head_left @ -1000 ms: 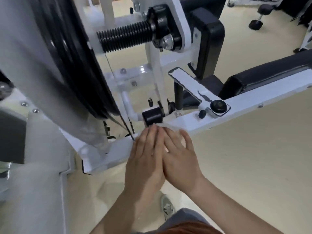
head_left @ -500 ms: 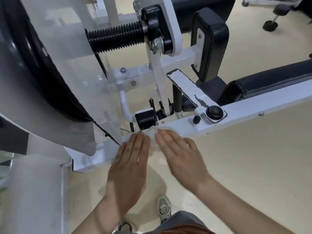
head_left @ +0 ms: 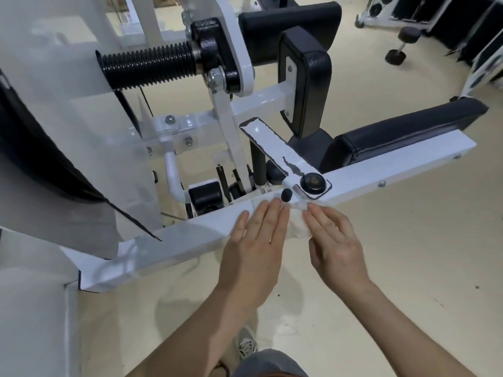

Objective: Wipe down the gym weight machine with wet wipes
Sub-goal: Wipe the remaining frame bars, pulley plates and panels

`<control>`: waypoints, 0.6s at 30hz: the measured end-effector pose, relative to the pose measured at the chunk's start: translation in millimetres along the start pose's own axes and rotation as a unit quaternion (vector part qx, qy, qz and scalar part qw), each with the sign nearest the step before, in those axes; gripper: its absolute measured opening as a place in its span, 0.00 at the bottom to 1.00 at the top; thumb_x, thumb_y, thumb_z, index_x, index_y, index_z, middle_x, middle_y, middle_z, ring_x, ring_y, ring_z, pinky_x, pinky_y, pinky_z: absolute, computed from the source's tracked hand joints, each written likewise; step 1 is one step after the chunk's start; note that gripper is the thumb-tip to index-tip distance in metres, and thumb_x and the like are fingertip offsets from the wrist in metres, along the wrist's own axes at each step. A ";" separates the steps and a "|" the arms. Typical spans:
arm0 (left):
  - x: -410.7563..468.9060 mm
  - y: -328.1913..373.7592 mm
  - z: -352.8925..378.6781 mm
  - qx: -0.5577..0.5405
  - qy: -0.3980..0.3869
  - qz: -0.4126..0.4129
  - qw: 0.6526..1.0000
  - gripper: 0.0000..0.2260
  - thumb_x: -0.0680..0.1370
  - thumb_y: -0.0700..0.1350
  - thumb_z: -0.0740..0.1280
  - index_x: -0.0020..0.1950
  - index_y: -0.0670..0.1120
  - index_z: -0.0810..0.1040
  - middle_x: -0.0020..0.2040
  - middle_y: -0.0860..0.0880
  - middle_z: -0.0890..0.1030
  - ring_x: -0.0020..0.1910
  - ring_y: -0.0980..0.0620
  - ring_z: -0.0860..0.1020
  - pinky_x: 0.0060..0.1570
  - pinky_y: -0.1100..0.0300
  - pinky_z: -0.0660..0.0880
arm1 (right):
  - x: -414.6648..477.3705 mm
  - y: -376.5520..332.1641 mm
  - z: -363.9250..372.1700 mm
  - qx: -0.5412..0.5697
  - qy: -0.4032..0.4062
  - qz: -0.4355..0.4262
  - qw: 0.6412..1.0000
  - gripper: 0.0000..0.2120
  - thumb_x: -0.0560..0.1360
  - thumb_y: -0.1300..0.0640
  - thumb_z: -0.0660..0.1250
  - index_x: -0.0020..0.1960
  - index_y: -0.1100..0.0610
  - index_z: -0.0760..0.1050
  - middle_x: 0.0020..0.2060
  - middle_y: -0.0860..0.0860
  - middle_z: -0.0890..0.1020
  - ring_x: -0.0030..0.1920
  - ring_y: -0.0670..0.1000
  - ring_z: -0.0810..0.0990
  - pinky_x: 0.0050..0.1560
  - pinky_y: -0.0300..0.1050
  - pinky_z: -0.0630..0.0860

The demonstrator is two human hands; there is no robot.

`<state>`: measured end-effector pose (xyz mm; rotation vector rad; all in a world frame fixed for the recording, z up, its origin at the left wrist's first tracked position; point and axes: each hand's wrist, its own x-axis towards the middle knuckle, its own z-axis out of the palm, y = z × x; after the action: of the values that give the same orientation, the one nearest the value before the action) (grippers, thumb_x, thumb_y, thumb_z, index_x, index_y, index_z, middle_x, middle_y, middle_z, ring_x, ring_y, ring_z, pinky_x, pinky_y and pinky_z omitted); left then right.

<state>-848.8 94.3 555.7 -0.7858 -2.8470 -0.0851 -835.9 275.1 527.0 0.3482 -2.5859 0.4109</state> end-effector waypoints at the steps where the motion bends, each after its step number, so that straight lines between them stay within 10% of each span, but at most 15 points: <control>1: -4.2 -6.8 -2.9 -0.004 -0.004 -0.004 1.000 0.29 0.74 0.40 0.56 0.76 0.41 0.63 0.76 0.43 0.65 0.74 0.45 0.66 0.71 0.46 0.64 | -1.7 -15.0 5.2 0.021 0.010 0.032 0.999 0.19 0.73 0.70 0.59 0.63 0.69 0.76 0.65 0.62 0.76 0.58 0.63 0.75 0.62 0.52 0.73; 7: -44.0 -58.5 -17.8 -0.004 -0.024 -0.061 0.998 0.31 0.70 0.35 0.61 0.75 0.39 0.66 0.74 0.42 0.68 0.73 0.44 0.67 0.71 0.46 0.61 | 11.9 -96.4 30.4 0.066 -0.046 0.093 0.992 0.28 0.68 0.65 0.56 0.69 0.63 0.70 0.71 0.59 0.71 0.59 0.60 0.74 0.59 0.52 0.71; 18: 7.9 29.9 -16.8 -0.091 -0.013 0.028 0.995 0.28 0.70 0.38 0.51 0.67 0.39 0.76 0.66 0.43 0.78 0.64 0.44 0.77 0.68 0.49 0.63 | 7.6 42.0 -12.0 0.019 0.104 0.099 0.989 0.13 0.77 0.65 0.61 0.57 0.66 0.81 0.57 0.57 0.82 0.54 0.56 0.79 0.62 0.42 0.72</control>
<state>-837.3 122.2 573.9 -0.9060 -2.8685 -0.3329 -850.5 316.7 531.5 0.0562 -2.4166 0.5372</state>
